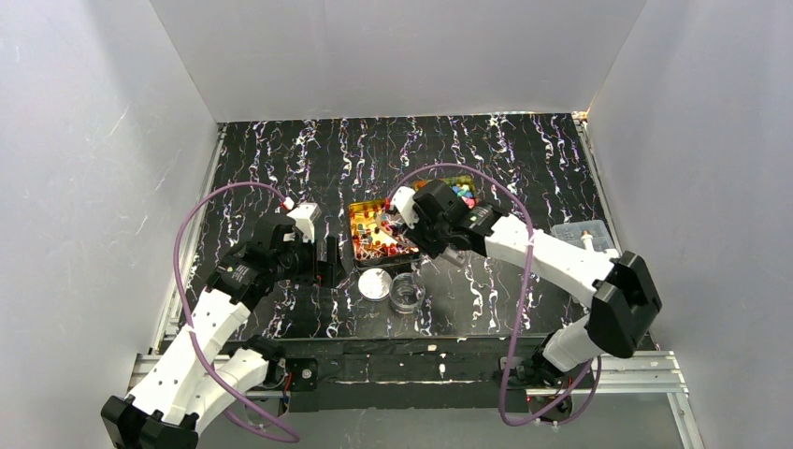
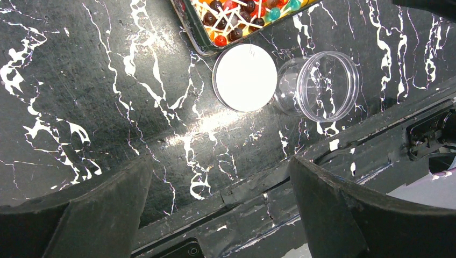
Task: Pack the candies
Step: Scoop the fake candies from the storage box, then place the fake candies in the packing bottle, then adjust the spatula.
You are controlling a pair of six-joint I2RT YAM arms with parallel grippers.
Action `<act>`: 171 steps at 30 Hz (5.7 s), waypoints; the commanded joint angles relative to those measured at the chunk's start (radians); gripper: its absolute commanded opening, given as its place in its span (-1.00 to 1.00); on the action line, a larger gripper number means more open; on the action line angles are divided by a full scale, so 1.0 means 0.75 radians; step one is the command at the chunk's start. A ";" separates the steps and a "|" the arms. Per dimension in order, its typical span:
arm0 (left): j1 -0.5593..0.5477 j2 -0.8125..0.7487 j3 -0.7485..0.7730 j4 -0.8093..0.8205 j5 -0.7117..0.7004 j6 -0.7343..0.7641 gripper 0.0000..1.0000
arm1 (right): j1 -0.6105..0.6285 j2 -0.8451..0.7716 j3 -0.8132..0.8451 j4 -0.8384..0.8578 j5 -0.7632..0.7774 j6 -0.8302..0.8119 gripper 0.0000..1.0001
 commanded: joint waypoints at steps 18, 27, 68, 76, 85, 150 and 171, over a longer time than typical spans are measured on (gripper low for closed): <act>0.002 -0.027 -0.010 -0.003 -0.027 0.008 0.97 | 0.186 -0.426 -0.023 -0.493 0.031 0.337 -0.97; 0.003 -0.039 -0.008 -0.005 -0.030 0.006 0.97 | 0.314 -0.476 -0.057 -0.615 0.052 0.505 -0.97; 0.004 -0.119 -0.004 -0.024 -0.070 0.014 0.97 | 0.448 0.029 0.239 -1.085 0.078 0.675 -0.97; 0.003 -0.121 -0.004 -0.029 -0.077 0.011 1.00 | 0.448 0.077 0.278 -1.160 0.070 0.650 -0.97; 0.003 -0.119 -0.004 -0.031 -0.071 0.012 0.99 | 0.448 0.102 0.328 -1.206 0.067 0.611 -0.97; 0.003 0.154 0.120 -0.019 0.672 -0.241 0.99 | 0.538 -0.426 0.112 -0.316 -0.117 0.188 -0.97; 0.002 0.188 0.176 -0.005 0.643 -0.239 0.99 | 0.538 -0.555 0.134 -0.144 -0.043 0.181 -0.97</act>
